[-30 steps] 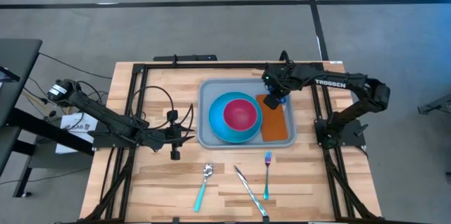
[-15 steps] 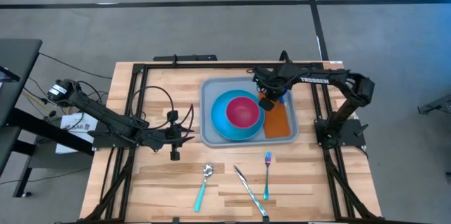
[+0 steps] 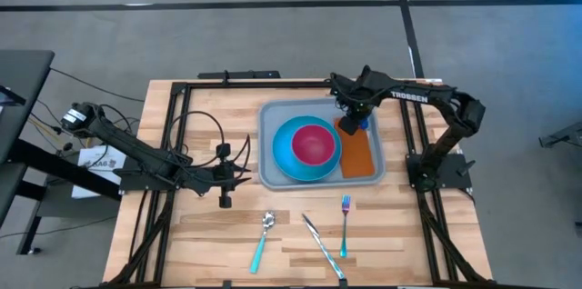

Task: Set up tray
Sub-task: Adjust the blue cup, then put the blue fork on top of the brown napkin

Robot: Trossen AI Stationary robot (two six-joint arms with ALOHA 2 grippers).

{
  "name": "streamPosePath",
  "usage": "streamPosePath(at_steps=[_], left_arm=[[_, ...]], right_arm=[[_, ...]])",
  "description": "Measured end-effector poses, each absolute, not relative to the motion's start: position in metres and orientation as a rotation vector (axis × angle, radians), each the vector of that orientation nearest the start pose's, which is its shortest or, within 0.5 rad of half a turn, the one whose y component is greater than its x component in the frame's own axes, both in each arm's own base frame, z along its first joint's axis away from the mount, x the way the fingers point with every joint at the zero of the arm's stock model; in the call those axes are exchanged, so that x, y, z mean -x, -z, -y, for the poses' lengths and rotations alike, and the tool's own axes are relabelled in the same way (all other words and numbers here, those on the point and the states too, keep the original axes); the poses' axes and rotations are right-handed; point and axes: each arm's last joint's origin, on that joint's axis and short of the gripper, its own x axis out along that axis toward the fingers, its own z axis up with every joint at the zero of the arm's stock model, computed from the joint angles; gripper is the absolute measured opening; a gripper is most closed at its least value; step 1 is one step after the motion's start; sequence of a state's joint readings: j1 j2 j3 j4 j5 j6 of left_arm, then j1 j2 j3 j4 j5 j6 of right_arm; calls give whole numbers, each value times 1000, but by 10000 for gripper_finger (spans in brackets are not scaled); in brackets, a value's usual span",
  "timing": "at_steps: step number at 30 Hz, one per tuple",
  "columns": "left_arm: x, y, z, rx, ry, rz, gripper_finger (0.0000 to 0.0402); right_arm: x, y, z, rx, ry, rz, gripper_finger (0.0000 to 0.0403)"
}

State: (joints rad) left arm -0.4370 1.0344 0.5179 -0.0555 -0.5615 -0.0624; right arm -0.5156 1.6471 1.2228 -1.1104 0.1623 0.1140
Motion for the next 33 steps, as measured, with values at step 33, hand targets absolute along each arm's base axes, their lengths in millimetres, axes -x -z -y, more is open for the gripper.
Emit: streamPosePath(at_steps=[33], left_arm=[[-193,-212,73,-142,-146,-493,87]], right_arm=[[-268,-286,-82,-501,410,-1351,86]])
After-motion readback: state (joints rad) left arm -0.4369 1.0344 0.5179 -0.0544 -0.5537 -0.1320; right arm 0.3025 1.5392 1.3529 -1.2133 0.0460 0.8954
